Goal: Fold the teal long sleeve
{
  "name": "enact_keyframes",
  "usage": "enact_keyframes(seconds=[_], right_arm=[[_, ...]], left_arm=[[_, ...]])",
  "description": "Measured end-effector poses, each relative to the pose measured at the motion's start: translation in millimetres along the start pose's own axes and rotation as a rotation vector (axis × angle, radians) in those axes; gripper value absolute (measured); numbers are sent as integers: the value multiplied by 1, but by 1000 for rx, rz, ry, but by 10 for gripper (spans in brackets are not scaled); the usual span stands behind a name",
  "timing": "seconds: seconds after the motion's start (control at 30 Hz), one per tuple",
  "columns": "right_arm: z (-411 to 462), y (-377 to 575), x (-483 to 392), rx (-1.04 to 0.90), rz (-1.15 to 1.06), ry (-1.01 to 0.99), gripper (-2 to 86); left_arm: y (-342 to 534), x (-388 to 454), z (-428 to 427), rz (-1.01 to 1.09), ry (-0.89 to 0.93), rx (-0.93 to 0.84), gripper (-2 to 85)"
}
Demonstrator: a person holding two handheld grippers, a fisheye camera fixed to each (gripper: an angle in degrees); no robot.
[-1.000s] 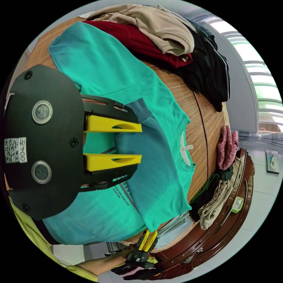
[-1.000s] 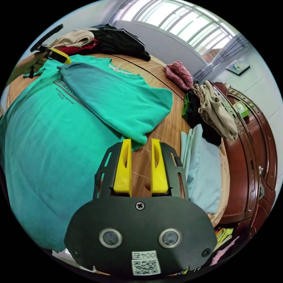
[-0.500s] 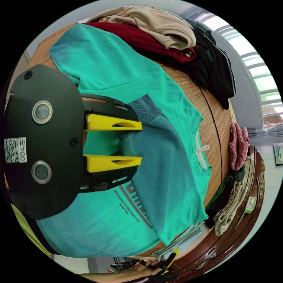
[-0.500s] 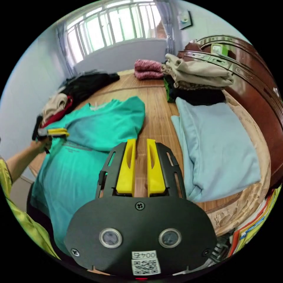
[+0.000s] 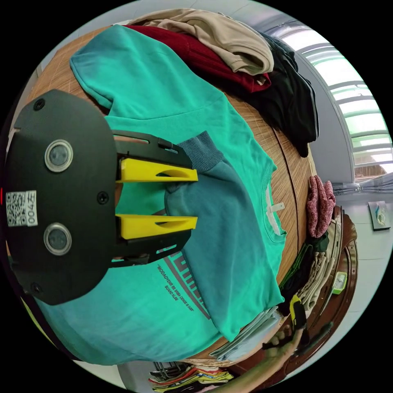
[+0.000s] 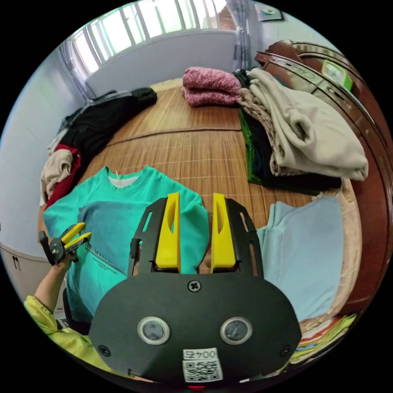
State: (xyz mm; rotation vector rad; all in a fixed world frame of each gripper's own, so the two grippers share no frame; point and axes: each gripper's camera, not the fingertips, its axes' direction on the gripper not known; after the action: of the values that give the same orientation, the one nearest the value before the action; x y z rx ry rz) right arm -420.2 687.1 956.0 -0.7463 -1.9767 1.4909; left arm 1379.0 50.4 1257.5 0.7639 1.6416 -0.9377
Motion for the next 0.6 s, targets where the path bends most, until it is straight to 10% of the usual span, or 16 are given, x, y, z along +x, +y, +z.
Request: enact_keyframes(seconds=[0.33,0.6], right_arm=[[125,-56,6,-673,-152,157,70],[101,-70,76,-371,83,89,28]], left_arm=[[4,1,2,-10,18,9,124],[7,2,3,-14,27,13,124]])
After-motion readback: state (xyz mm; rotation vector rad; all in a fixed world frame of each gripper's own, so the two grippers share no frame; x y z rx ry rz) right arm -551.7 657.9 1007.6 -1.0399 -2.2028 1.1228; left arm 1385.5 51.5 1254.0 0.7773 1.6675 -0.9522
